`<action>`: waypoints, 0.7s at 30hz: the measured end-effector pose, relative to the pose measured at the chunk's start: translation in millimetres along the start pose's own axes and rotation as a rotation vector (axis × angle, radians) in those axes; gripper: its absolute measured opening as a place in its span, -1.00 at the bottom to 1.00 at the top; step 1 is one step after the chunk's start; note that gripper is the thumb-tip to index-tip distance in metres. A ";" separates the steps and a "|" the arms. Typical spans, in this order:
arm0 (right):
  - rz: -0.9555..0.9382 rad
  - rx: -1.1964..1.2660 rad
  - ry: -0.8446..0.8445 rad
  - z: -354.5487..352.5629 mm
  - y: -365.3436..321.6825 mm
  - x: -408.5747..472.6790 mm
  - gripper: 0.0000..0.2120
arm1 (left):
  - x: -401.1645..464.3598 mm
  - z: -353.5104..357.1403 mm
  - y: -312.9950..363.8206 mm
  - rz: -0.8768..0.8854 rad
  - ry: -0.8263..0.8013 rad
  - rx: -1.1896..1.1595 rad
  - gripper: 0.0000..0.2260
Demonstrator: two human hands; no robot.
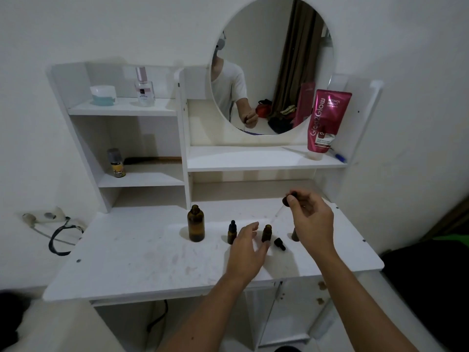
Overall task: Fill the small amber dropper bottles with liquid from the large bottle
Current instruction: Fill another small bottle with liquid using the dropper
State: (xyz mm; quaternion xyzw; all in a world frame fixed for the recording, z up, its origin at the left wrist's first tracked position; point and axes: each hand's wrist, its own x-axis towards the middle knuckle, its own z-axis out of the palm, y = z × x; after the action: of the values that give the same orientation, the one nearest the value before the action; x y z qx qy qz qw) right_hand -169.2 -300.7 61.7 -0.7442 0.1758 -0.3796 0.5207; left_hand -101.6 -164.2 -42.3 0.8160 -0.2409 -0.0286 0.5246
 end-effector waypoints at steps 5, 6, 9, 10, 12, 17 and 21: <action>-0.060 -0.011 -0.064 5.5 9.0 -1.1 -0.90 | 12.0 8.3 1.5 0.011 0.015 0.073 -0.58; -0.074 -0.017 -0.075 5.9 11.5 -2.1 -0.90 | 13.3 9.1 0.8 0.023 0.024 0.086 -0.64; -0.088 -0.042 -0.095 7.9 16.6 -3.5 -0.91 | 15.6 10.5 -1.7 0.049 0.039 0.090 -0.79; -0.087 -0.049 -0.101 9.0 18.2 -3.5 -0.91 | 16.4 11.0 -2.9 0.054 0.039 0.084 -0.81; -0.079 -0.067 -0.121 11.9 21.2 -3.4 -0.91 | 17.3 11.4 -4.1 0.062 0.038 0.083 -0.82; -0.074 -0.148 -0.153 20.1 29.2 -4.3 -0.89 | 18.5 11.6 -7.6 0.066 0.034 0.085 -0.83; -0.039 -0.152 -0.131 23.4 30.6 -4.9 -0.88 | 19.3 13.0 -9.1 0.065 0.036 0.088 -0.85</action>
State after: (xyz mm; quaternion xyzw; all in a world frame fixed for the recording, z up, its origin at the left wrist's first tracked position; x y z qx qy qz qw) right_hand -150.8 -294.6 28.0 -0.8081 0.1552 -0.3260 0.4654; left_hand -85.1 -180.3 -52.0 0.8306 -0.2586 0.0140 0.4931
